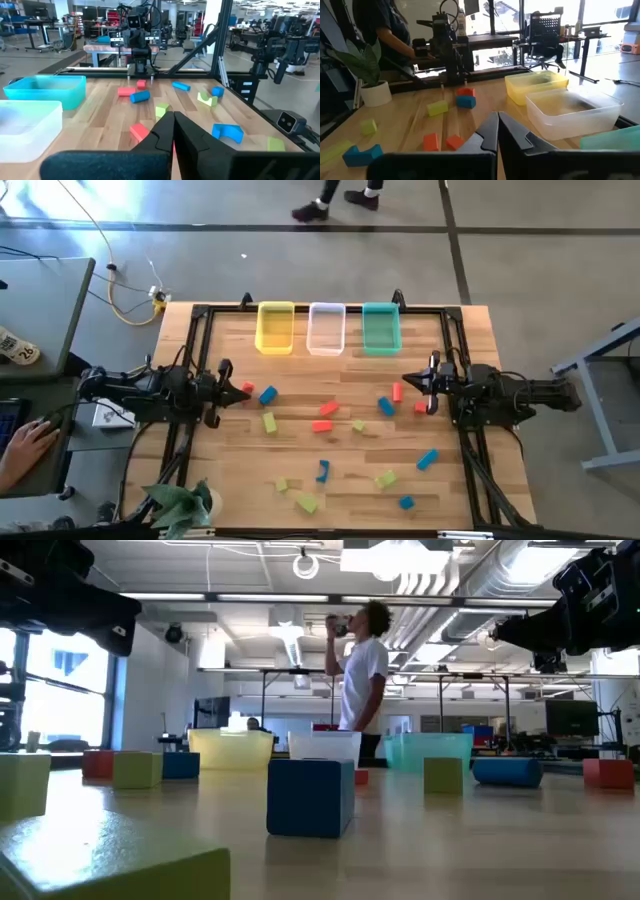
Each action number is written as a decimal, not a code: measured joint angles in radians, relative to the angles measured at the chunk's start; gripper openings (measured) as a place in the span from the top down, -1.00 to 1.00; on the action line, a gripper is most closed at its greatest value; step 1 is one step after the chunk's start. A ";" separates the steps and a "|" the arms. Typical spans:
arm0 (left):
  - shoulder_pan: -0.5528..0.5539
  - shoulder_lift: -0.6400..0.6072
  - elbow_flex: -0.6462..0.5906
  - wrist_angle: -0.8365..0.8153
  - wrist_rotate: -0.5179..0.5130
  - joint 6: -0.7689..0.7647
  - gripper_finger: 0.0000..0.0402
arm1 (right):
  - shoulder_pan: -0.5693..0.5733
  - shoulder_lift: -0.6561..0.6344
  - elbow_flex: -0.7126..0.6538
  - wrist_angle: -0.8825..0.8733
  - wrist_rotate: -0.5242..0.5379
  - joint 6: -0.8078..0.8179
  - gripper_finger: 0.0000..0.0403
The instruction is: Sort & place blocks by color
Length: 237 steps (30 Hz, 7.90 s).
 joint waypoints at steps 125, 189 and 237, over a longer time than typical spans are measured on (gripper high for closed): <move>0.000 0.000 0.000 0.120 0.043 -0.255 1.00 | 0.000 0.000 0.000 0.000 0.000 0.000 1.00; 0.008 0.837 0.911 -0.646 -0.540 -0.331 0.48 | 0.000 0.000 0.000 0.000 0.000 0.000 1.00; 0.221 1.569 0.911 -0.751 -0.119 -0.724 0.18 | 0.000 0.000 0.000 -0.001 0.000 0.000 1.00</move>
